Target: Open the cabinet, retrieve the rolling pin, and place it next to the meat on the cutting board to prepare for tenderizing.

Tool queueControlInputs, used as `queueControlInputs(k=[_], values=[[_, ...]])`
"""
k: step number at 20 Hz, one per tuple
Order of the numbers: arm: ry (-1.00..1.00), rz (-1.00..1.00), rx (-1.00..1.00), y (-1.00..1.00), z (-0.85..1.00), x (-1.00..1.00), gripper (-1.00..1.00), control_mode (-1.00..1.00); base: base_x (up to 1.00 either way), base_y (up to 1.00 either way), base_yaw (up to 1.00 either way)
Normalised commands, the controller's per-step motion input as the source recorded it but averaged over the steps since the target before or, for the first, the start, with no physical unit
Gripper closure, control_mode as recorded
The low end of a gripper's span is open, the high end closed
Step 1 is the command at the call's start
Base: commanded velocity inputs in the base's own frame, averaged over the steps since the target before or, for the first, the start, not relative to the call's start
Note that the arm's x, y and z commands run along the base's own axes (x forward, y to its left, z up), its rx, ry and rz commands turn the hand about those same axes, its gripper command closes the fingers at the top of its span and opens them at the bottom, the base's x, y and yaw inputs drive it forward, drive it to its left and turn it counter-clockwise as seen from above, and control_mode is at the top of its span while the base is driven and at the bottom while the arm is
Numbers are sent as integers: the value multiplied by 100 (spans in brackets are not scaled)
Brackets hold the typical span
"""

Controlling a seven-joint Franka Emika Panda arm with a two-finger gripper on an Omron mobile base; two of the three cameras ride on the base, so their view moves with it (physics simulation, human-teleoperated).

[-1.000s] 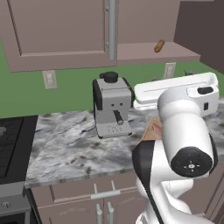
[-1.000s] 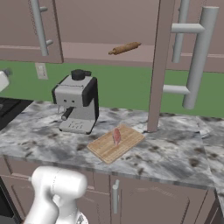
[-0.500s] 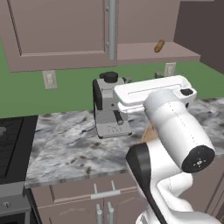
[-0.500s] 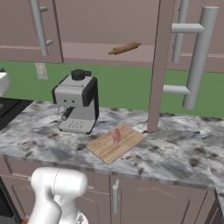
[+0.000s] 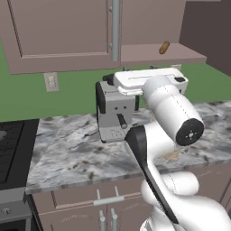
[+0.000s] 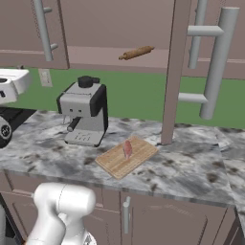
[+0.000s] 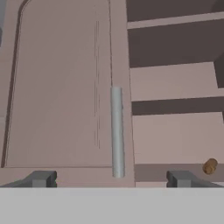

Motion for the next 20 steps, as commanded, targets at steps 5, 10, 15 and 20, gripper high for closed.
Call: queueControlInputs(k=[5, 10, 15, 20], values=[[3, -9, 0, 0, 0, 53, -100, -100, 0, 0, 0], [0, -8, 0, 0, 1, 47, -100, -100, 0, 0, 0], [0, 0, 0, 0, 0, 63, -100, -100, 0, 0, 0], [0, 3, 0, 0, 0, 60, -100, -100, 0, 0, 0]])
